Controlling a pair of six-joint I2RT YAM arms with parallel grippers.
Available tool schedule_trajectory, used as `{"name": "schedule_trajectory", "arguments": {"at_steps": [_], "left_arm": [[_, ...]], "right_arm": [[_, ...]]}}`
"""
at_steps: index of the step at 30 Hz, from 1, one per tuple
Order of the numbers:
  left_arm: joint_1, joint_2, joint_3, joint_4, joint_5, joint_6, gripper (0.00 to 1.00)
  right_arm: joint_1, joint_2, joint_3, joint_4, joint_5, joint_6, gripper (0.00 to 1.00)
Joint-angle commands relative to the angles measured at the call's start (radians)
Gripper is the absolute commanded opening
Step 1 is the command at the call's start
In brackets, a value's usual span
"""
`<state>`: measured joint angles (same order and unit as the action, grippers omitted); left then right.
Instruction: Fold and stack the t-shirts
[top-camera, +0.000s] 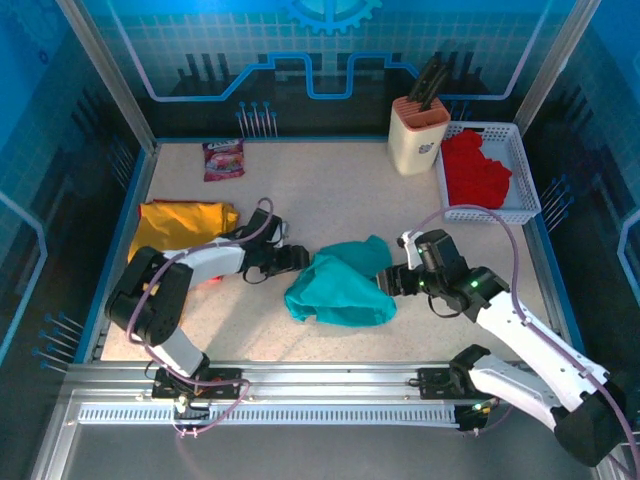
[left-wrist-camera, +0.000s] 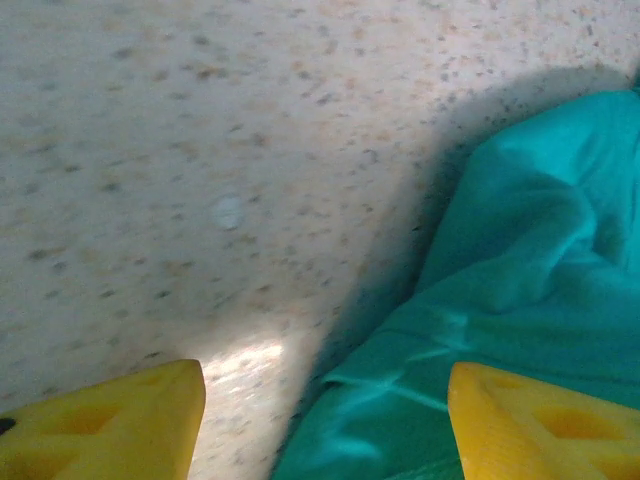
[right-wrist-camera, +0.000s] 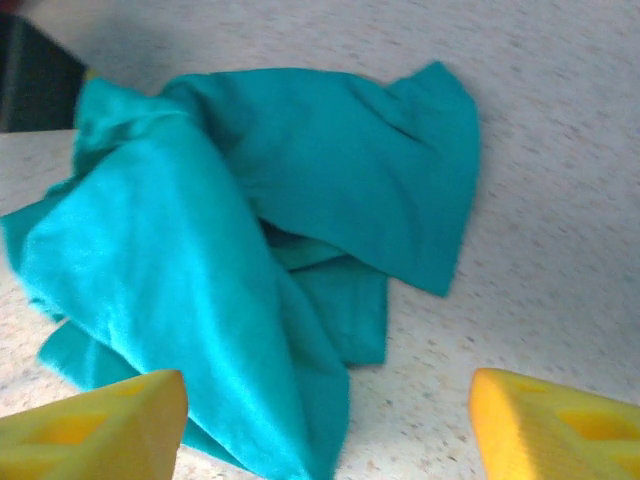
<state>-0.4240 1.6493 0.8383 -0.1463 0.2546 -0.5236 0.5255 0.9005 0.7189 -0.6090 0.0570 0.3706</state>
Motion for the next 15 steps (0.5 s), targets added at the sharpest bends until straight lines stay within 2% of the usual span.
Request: {"name": "schedule_trajectory", "arguments": {"at_steps": [1,6,11,15], "left_arm": [[-0.032,0.016,0.056,0.043,-0.021,-0.009,0.66],[-0.048,-0.014,0.045,0.047,-0.033,-0.017,0.61],[-0.048,-0.102,0.004,0.040,-0.045,-0.006,0.61],[-0.062,-0.127,0.007,0.029,-0.017,0.001,0.67]], "right_arm": [[-0.054,0.026,-0.012,-0.002,0.075,0.109,0.82],[-0.182,0.221,-0.014,0.204,-0.074,0.154,0.79],[-0.182,0.491,0.052,0.364,-0.142,0.145,0.73],[-0.171,0.654,0.117,0.411,-0.138,0.145,0.70]]}}
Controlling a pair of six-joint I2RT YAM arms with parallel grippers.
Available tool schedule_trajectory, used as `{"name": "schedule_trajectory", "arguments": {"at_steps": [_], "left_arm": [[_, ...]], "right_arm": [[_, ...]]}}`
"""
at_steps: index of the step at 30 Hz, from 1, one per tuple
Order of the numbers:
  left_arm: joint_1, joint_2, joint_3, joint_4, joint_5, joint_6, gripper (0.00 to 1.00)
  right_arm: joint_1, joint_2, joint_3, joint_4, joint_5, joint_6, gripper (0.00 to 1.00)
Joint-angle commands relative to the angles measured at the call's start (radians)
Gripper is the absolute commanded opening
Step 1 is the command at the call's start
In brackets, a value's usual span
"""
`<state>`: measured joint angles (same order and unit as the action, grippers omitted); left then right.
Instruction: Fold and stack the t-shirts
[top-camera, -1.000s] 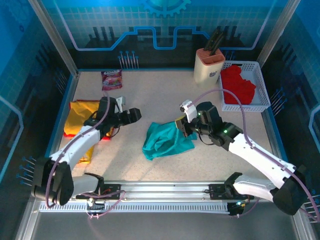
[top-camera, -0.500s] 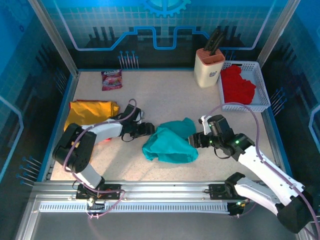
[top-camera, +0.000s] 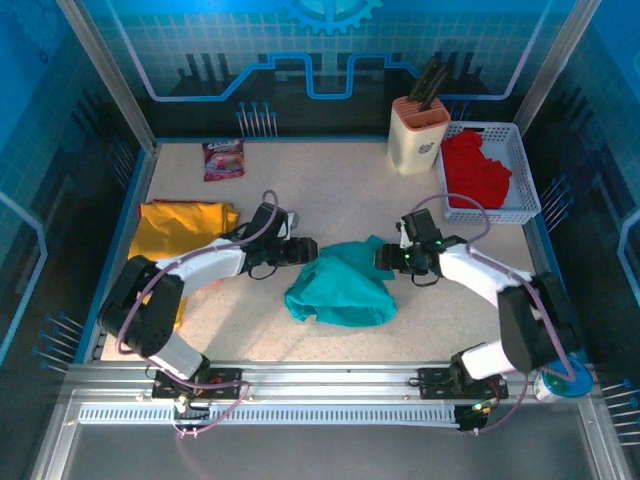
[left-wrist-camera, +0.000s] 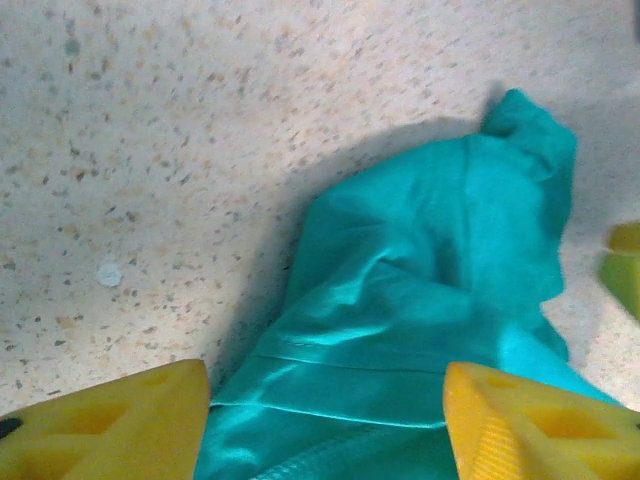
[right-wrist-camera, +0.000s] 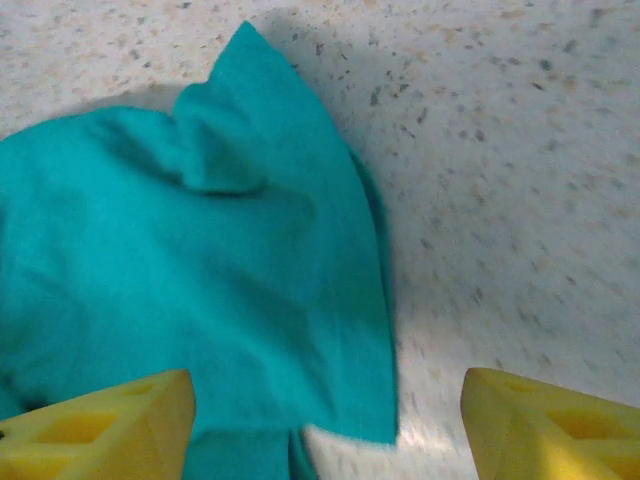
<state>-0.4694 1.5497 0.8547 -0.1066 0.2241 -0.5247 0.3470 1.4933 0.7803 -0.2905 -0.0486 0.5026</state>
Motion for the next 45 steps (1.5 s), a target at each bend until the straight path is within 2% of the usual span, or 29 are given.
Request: {"name": "schedule_trajectory", "arguments": {"at_steps": [1,5,6,8,10,12,13,15,19,22,28,33,41,45], "left_arm": [[-0.025,-0.027,-0.006,-0.018,0.010,0.005,0.68],[-0.059,0.007,0.010,-0.021,0.001,0.006,0.69],[-0.068,0.024,0.016,-0.025,-0.005,0.006,0.68],[-0.084,0.052,0.031,-0.032,-0.025,0.008,0.65],[-0.100,0.072,0.044,-0.037,-0.048,0.009,0.61],[-0.105,0.081,0.053,-0.033,-0.060,0.009,0.48],[-0.107,0.084,0.059,-0.035,-0.066,0.009,0.41],[-0.107,0.085,0.079,-0.060,-0.077,0.018,0.27],[-0.106,0.038,0.129,-0.139,-0.138,0.064,0.12],[-0.104,-0.017,0.168,-0.206,-0.193,0.113,0.04],[-0.082,-0.073,0.277,-0.366,-0.233,0.195,0.03],[-0.034,-0.126,0.308,-0.412,-0.229,0.211,0.03],[0.025,-0.203,0.327,-0.403,-0.185,0.245,0.03],[0.070,-0.166,0.393,-0.384,-0.162,0.266,0.01]], "right_arm": [[0.013,0.093,0.068,0.101,-0.030,0.013,0.69],[0.037,0.174,0.094,0.122,-0.039,0.017,0.62],[0.046,0.184,0.093,0.128,-0.039,0.019,0.58],[0.053,0.196,0.120,0.130,-0.038,0.022,0.45],[0.053,0.200,0.153,0.107,-0.025,0.017,0.24],[0.052,0.194,0.187,0.073,0.002,0.006,0.06],[0.050,0.187,0.211,0.051,0.019,-0.003,0.00],[0.049,0.168,0.258,0.009,0.057,-0.020,0.00],[0.047,0.097,0.361,-0.050,0.147,-0.064,0.00],[0.043,0.047,0.410,-0.055,0.204,-0.089,0.00],[0.023,-0.013,0.485,-0.050,0.312,-0.131,0.00],[-0.003,-0.064,0.524,-0.046,0.350,-0.145,0.00],[-0.011,-0.133,0.534,-0.060,0.303,-0.159,0.00],[0.013,-0.176,0.561,-0.163,0.278,-0.133,0.00]]}}
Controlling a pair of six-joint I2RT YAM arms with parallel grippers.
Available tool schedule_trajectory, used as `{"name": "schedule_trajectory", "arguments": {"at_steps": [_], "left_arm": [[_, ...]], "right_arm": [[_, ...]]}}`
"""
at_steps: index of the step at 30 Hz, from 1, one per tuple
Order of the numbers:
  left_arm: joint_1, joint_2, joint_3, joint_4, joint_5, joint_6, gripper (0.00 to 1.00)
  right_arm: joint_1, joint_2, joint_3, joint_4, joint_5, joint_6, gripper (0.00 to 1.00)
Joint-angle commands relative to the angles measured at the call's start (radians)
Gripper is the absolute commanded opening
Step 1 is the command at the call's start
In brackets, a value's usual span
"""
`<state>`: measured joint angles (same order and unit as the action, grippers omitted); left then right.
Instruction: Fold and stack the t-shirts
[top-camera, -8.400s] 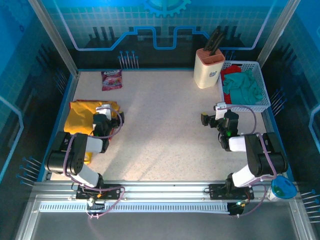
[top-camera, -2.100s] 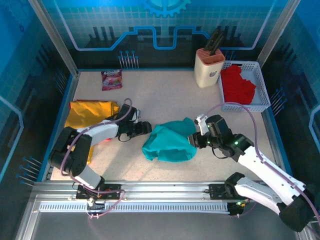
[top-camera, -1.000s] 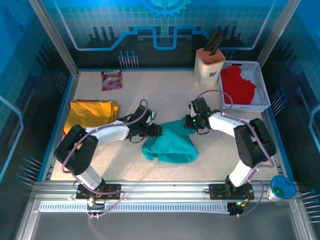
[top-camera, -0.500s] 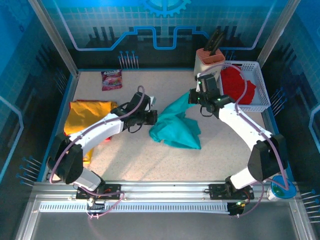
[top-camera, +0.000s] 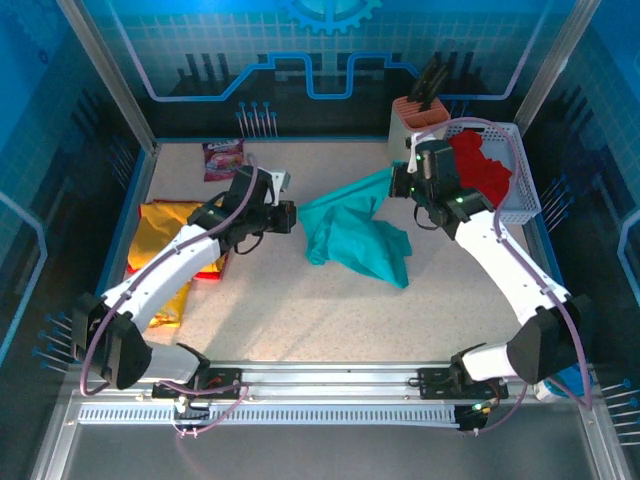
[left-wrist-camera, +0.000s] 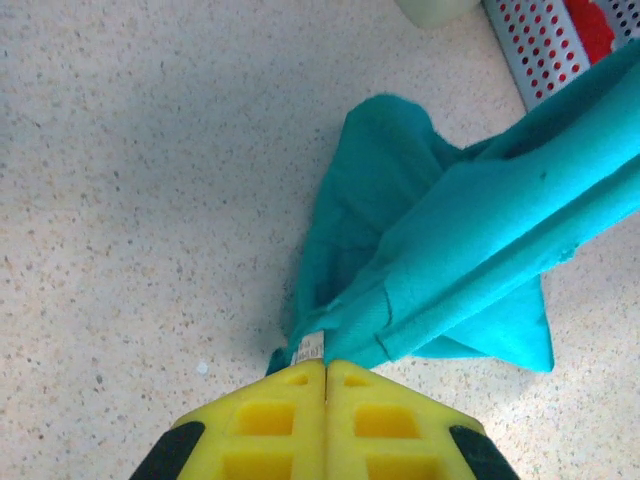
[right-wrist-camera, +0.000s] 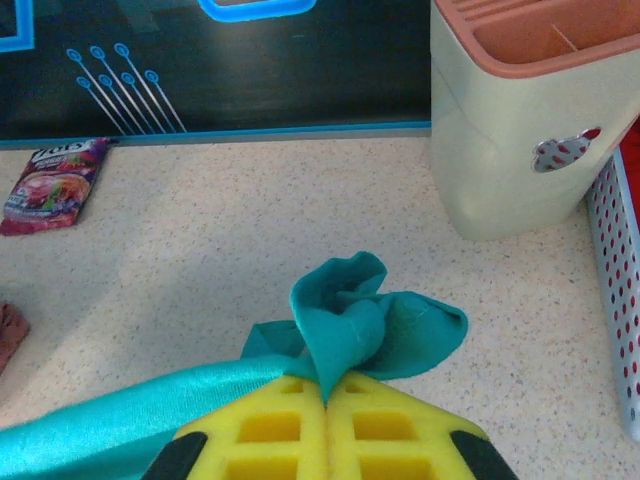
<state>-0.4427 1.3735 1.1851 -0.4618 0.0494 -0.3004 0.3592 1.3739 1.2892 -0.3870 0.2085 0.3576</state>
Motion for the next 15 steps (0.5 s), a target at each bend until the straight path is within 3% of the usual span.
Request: {"name": "schedule_trajectory", "arguments": {"at_steps": [1,3,7,15], "left_arm": [[0.057,0.031,0.099,-0.030,0.031,0.048,0.01],[0.091,0.106,0.225,-0.064,0.078,0.066,0.00],[0.099,0.246,0.553,-0.271,0.104,0.116,0.00],[0.098,0.034,0.368,-0.201,0.122,0.066,0.00]], "right_arm": [[0.012,-0.074,0.055,-0.092,0.016,0.016,0.00],[0.027,-0.107,0.065,-0.146,-0.033,0.009,0.00],[0.070,-0.173,0.063,-0.235,-0.003,-0.006,0.00],[0.123,-0.365,-0.022,-0.225,0.070,-0.071,0.00]]}}
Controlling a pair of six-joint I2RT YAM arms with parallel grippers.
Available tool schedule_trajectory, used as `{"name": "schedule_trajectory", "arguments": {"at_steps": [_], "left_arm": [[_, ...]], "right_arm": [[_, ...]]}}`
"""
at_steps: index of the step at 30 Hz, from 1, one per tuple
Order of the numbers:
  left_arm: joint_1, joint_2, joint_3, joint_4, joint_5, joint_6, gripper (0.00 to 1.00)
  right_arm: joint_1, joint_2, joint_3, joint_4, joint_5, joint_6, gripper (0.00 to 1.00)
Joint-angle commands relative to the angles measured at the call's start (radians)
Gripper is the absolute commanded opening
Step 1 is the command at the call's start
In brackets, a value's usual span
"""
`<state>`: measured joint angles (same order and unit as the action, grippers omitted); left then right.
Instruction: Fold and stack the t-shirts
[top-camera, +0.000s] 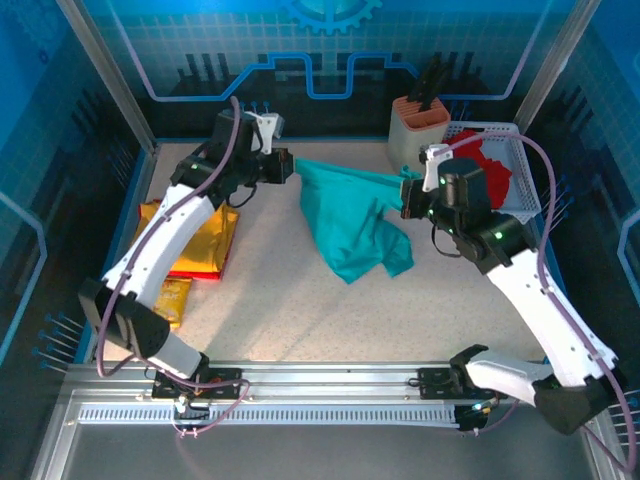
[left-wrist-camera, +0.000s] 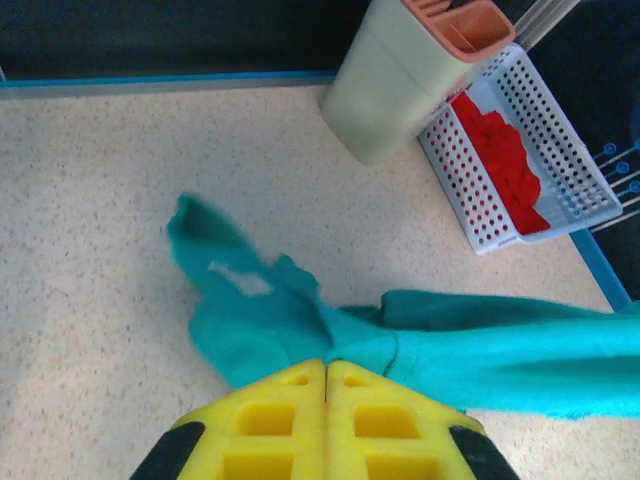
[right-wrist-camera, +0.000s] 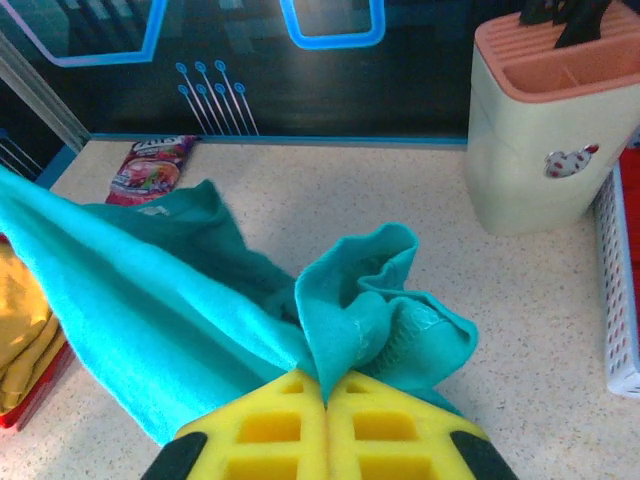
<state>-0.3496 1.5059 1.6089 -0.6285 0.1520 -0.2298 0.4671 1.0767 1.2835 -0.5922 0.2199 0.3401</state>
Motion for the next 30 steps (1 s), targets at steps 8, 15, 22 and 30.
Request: {"name": "schedule_trajectory", "arguments": {"at_steps": [8,15,22,30], "left_arm": [[-0.079,-0.361,-0.101,-0.019,0.049,-0.088,0.00],[-0.119,-0.432,-0.122,0.059,0.091,-0.266,0.00],[-0.053,-0.320,-0.172,0.051,0.033,-0.226,0.00],[-0.016,-0.314,-0.395,0.092,-0.004,-0.227,0.14]], "right_arm": [[0.058,-0.217,0.147,-0.038,0.162,-0.127,0.00],[0.060,-0.207,0.234,0.049,0.194,-0.156,0.00],[0.057,0.073,0.298,0.067,0.047,-0.108,0.00],[0.116,0.407,0.341,0.126,-0.136,-0.010,0.00]]}}
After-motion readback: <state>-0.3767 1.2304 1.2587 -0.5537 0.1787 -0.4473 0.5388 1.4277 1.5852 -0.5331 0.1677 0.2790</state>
